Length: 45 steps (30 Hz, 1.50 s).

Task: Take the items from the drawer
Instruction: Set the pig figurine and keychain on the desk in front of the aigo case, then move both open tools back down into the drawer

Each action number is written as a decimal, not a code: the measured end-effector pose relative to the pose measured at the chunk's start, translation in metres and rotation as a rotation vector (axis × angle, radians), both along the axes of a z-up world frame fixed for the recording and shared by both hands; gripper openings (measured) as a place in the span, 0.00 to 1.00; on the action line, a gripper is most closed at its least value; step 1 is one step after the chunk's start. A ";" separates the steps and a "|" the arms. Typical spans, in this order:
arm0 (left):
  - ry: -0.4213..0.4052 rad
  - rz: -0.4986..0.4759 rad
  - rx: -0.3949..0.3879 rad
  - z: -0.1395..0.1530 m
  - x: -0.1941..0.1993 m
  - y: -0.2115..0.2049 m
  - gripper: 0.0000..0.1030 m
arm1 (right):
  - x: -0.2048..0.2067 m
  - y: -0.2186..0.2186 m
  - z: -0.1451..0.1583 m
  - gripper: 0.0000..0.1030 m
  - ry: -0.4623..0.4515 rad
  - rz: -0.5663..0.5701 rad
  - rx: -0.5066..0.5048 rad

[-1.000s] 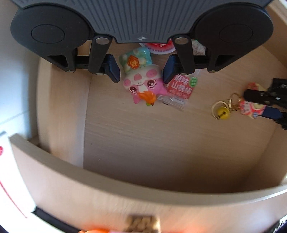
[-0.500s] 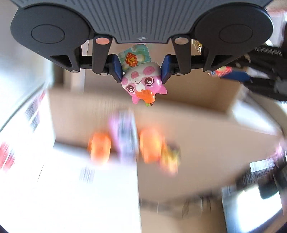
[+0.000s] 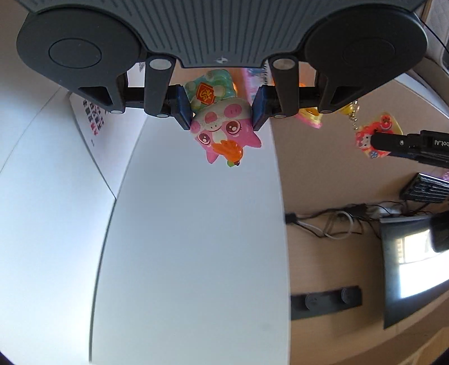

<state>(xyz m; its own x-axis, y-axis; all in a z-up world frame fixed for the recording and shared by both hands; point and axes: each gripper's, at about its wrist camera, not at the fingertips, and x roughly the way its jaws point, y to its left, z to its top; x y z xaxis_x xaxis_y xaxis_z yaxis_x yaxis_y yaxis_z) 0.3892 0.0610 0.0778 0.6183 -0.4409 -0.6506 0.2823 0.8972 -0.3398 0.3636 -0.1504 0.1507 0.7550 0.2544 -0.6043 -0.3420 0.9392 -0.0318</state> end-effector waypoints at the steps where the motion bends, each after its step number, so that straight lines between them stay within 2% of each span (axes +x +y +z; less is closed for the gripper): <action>1: 0.025 0.008 0.011 -0.015 0.005 0.001 0.38 | 0.003 0.000 -0.007 0.43 0.013 -0.009 -0.012; 4: 0.095 0.030 0.036 -0.060 0.019 0.001 0.38 | 0.019 0.005 -0.039 0.43 0.070 -0.026 -0.047; 8: 0.144 0.048 0.043 -0.094 0.028 0.002 0.38 | 0.032 0.011 -0.085 0.43 0.162 -0.034 -0.077; 10: 0.121 0.050 0.049 -0.096 0.029 0.003 0.38 | 0.041 0.018 -0.108 0.43 0.199 -0.040 -0.080; 15: 0.070 0.048 0.100 -0.091 0.035 -0.001 0.39 | 0.043 0.004 -0.130 0.43 0.238 -0.054 -0.111; 20: 0.060 0.086 0.057 -0.088 0.035 0.014 0.39 | 0.052 0.011 -0.141 0.43 0.250 -0.045 -0.151; 23: 0.043 0.104 0.032 -0.083 0.031 0.025 0.38 | 0.055 0.015 -0.145 0.44 0.238 -0.037 -0.176; 24: 0.032 0.111 0.034 -0.080 0.029 0.028 0.33 | 0.055 0.016 -0.145 0.44 0.229 -0.036 -0.180; 26: 0.004 0.133 0.055 -0.073 0.026 0.033 0.24 | 0.055 0.017 -0.146 0.45 0.218 -0.036 -0.184; 33: 0.004 0.177 0.145 -0.058 0.012 0.044 0.13 | 0.043 0.013 -0.133 0.48 0.189 -0.062 -0.180; 39: 0.012 0.158 0.097 -0.055 -0.016 0.039 0.11 | 0.000 0.009 -0.104 0.52 0.133 -0.052 -0.150; 42: 0.034 0.152 0.031 -0.057 -0.028 0.034 0.11 | -0.026 0.006 -0.095 0.53 0.114 -0.035 -0.150; 45: 0.054 0.113 0.028 -0.059 -0.039 0.022 0.14 | -0.029 0.023 -0.093 0.55 0.111 -0.012 -0.151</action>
<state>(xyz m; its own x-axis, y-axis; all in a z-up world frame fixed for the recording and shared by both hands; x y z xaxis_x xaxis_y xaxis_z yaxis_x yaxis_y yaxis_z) 0.3504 0.0827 0.0190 0.6266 -0.3515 -0.6956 0.1607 0.9316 -0.3260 0.3341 -0.1277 0.0573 0.6837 0.1459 -0.7150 -0.3403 0.9305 -0.1356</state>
